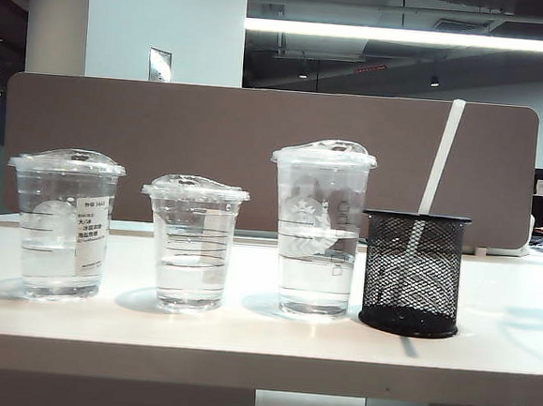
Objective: Pick up the straw and insert it into the small coffee cup.
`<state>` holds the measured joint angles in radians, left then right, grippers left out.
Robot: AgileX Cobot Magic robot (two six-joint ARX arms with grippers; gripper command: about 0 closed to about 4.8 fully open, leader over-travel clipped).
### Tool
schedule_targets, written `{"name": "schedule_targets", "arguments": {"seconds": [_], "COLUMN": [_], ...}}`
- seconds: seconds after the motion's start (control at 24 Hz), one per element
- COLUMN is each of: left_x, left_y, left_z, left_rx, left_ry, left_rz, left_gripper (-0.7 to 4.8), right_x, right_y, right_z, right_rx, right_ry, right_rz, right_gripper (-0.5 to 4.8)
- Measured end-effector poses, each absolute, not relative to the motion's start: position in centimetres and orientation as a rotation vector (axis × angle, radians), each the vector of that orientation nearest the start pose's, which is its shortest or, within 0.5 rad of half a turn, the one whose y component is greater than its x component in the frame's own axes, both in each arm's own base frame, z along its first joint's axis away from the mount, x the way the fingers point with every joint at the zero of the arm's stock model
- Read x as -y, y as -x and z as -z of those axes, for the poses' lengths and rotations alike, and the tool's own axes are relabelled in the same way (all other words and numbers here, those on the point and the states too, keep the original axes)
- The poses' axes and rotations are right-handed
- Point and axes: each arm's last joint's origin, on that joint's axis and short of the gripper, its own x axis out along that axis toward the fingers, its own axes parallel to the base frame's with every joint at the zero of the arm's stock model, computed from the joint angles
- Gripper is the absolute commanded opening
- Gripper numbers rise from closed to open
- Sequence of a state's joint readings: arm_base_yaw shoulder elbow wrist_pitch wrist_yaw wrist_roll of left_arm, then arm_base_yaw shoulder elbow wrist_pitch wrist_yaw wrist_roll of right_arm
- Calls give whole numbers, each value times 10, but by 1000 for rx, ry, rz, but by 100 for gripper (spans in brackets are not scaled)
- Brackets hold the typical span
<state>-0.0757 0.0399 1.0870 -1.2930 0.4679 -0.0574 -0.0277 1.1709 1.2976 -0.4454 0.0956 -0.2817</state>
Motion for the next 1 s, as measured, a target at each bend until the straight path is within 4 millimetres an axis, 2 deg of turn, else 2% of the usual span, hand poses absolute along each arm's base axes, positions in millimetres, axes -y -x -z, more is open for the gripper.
{"name": "schedule_targets", "arguments": {"seconds": [0.04, 0.17, 0.21, 0.25, 0.38, 0.46, 0.54, 0.67, 0.75, 0.83, 1.0], "left_x": [7, 7, 7, 7, 7, 7, 7, 7, 7, 7, 7], "left_y": [83, 83, 83, 83, 84, 84, 84, 84, 84, 84, 83], "left_z": [-332, -332, -332, -332, -332, -332, -331, -331, -331, -331, -331], "left_rx": [-269, -270, -270, -270, -273, -277, -281, -276, -276, -276, -276], "left_ry": [106, 106, 106, 106, 107, 108, 108, 91, 90, 89, 87], "left_rz": [533, 533, 533, 533, 533, 532, 532, 534, 533, 529, 507], "left_gripper": [22, 22, 22, 22, 22, 22, 22, 22, 22, 22, 22], "right_x": [18, 26, 26, 25, 22, 20, 19, 14, 11, 7, -11], "right_y": [-267, -291, -295, -299, -290, -276, -268, -243, -225, -210, -193], "right_z": [-380, -336, -317, -290, -236, -203, -188, -155, -141, -135, -127], "right_rx": [-413, -478, -501, -527, -480, -428, -403, -403, -348, -265, -240], "right_ry": [159, 11, -16, -34, -81, -191, -257, -313, -307, -295, -278], "right_rz": [31, 0, -2, -12, -22, -50, -51, -58, -74, -92, -170], "right_gripper": [-4, -5, -5, -5, -5, -5, -5, -5, -5, -5, -5]}}
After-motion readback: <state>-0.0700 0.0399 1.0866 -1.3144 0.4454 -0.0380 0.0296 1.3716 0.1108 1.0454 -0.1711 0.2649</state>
